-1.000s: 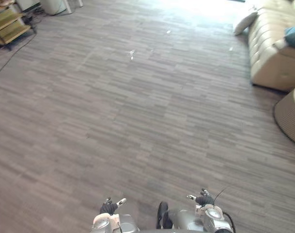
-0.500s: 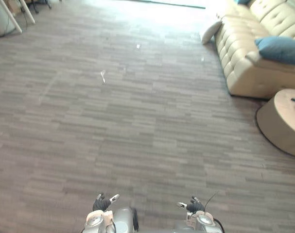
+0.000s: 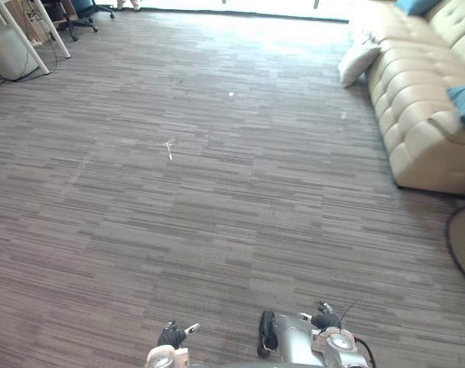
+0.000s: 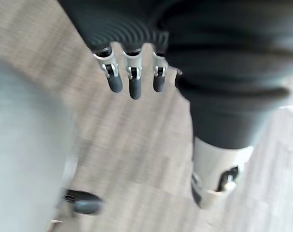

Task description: Pick up cushions and gather them together orderly.

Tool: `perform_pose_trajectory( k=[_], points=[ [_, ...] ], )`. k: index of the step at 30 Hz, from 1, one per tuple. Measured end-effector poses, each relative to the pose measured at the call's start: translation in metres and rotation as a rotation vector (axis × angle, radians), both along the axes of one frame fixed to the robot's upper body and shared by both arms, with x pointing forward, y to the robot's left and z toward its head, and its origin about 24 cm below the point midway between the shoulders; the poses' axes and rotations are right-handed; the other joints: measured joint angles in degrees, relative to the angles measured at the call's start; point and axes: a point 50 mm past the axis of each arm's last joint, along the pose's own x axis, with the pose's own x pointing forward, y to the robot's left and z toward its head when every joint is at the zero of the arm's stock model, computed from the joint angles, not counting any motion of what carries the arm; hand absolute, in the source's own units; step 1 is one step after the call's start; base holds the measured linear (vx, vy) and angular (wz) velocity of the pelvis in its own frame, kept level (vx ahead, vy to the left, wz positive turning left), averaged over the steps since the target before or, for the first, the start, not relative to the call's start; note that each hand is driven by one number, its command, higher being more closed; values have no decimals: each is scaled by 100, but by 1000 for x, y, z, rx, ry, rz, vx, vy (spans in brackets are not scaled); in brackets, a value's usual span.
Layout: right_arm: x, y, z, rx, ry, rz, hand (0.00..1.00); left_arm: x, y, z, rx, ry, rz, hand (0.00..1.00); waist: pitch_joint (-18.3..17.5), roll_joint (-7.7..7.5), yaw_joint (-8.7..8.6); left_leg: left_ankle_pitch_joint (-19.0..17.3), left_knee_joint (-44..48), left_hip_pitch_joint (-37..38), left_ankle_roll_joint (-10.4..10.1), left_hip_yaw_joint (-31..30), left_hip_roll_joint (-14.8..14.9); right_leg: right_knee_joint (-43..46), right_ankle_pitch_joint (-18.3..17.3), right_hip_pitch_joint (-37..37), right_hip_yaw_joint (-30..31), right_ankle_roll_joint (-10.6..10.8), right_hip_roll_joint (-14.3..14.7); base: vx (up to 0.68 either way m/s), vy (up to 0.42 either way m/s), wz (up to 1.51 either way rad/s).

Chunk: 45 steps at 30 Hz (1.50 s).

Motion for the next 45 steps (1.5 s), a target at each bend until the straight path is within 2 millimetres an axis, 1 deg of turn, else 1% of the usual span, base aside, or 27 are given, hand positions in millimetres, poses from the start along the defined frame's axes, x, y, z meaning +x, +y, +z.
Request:
perform_pose_trajectory(
  k=[2,4,6,7,8,9,12,13,14,17,20,22,24,26,28,29,30,31,32,34,35,37,38,39,41,43,45],
  points=[
    [-3,8,-3,23,21,5,0,7,12,6,35,-39,-2,0,17,-258,65,-487,-553,-834,228,374,-127,-712,4,890,173,5,-105,622,-33,-34],
    [-7,8,-5,23,36,-1,0,13,12,9,35,-65,-2,0,23,-263,171,-562,-1529,-1345,335,419,-272,-1024,0,1233,263,11,-181,635,94,-43],
    [-10,7,-6,16,49,2,0,18,10,10,31,-82,-8,0,7,-229,300,173,-3885,-1669,158,184,-616,-1401,-229,1644,362,380,-378,605,177,-57],
    [-10,5,-7,9,53,10,0,19,8,11,28,-85,-18,0,25,-181,319,867,-4193,-1700,132,103,-611,-1516,-348,1825,471,544,-366,451,202,-43],
    [-9,9,-7,12,58,24,0,19,8,11,29,-84,-23,0,17,-241,345,1207,-4115,-1639,425,83,-747,-1550,-413,1970,602,596,-494,451,214,-24],
    [-11,15,-9,22,68,39,0,20,12,11,45,-83,-33,0,-41,-337,285,991,-4041,-1657,494,156,-847,-1429,-376,1947,602,557,-645,697,318,-11],
    [-11,20,-9,34,66,36,0,21,17,12,59,-83,-30,0,-84,-512,315,378,-3699,-1469,741,312,-997,485,-341,1217,865,678,-925,593,264,-7],
    [-10,21,-9,35,62,45,0,20,19,11,68,-69,-33,0,-62,-613,295,160,-3744,-1132,775,370,-1119,1936,-39,675,1013,1095,-1106,525,226,-10],
    [-8,22,-8,34,52,55,0,20,21,10,73,-57,-41,0,-42,-650,255,-10,-3790,-805,799,370,-1219,2941,196,313,1019,1241,-1225,530,197,-5],
    [-7,19,-4,23,13,50,0,10,18,4,65,-5,-41,0,-70,-605,193,-387,-4273,315,882,368,-1271,4069,-55,-471,500,1016,-1359,533,133,1],
    [-1,13,-1,6,-16,50,0,9,13,2,56,18,-69,0,-49,-575,103,-456,-4905,1160,880,268,-1180,2960,-464,-1374,-259,821,-1171,598,26,24],
    [1,8,0,2,-24,36,0,5,12,0,51,32,-70,0,-24,-538,-7,-455,-5238,1547,875,214,-1107,1356,-150,-1688,-576,815,-957,583,-37,37],
    [2,6,2,2,-37,16,0,1,11,-2,48,45,-70,0,-19,-545,-70,-496,-5562,2048,803,155,-1154,-226,543,-1767,-641,806,-784,731,-104,46],
    [2,3,4,-3,-47,12,0,-4,5,-4,32,57,-72,0,-79,-502,-141,-594,-5473,2496,727,-178,-1117,319,1136,-1844,-317,377,-752,740,-155,56],
    [5,-1,5,-16,-54,19,0,-7,-7,-6,2,62,-77,0,-213,-176,-117,-580,-4538,2198,704,-450,-881,1027,534,-1915,-470,218,-719,796,-209,39],
    [6,-3,6,-24,-56,25,0,-7,-10,-6,-6,59,-74,0,-232,-68,-124,-481,-3788,1884,534,-589,-785,1128,314,-1846,-569,198,-692,857,-235,31],
    [6,-7,7,-34,-55,27,0,-5,-12,-5,-16,50,-54,0,-181,63,-125,59,-2393,1301,-123,-748,-601,1084,63,-1558,-630,141,-560,575,-150,17],
    [7,-7,7,-38,-49,29,0,-3,-11,-4,-16,39,-43,0,-127,98,-85,405,-1324,806,-414,-723,-373,929,-66,-1249,-627,93,-401,881,-181,-3],
    [4,-5,5,-27,-30,21,0,2,-8,-1,-6,14,-36,0,-42,123,-40,104,-346,366,-225,-379,10,572,-176,-578,-626,27,-204,723,-125,-13],
    [1,4,2,0,-18,14,0,6,3,3,26,-7,-42,0,56,-133,-24,-255,-227,-129,3,-28,96,33,-219,220,-595,45,-188,724,-126,-2],
    [-1,11,-1,24,-8,11,0,10,10,5,49,-25,-52,0,41,-279,11,-532,-809,-648,231,281,13,-449,-208,741,-514,60,-236,606,-97,-1],
    [1,13,0,27,-9,11,0,16,10,9,54,-65,-53,0,70,-294,97,-593,-1890,-1274,275,307,-222,-820,-213,1122,-416,82,-299,526,12,-25],
    [1,13,-1,26,-4,11,0,19,9,11,52,-80,-51,0,88,-283,156,-506,-2460,-1455,292,236,-348,-916,-240,1237,-352,129,-348,550,122,-57],
    [-1,14,-3,25,11,12,0,23,7,13,43,-99,-45,0,101,-281,273,-88,-3510,-1599,172,112,-531,-1065,-360,1431,-226,349,-445,511,175,-69],
    [-4,11,-4,1,31,45,0,22,3,12,34,-103,-39,0,79,-188,362,1182,-4258,-1611,119,-10,-622,-1297,-542,1793,119,624,-450,529,230,-72],
    [-2,25,-5,24,35,72,0,23,10,14,54,-105,-42,0,-45,-444,339,943,-4012,-1632,416,159,-825,-1067,-584,1734,389,519,-812,659,297,-50],
    [-6,31,-7,34,43,83,0,24,12,14,61,-105,-40,0,-65,-565,343,593,-3752,-1519,657,347,-908,111,-494,1256,733,646,-1034,570,254,-28]
  ],
)
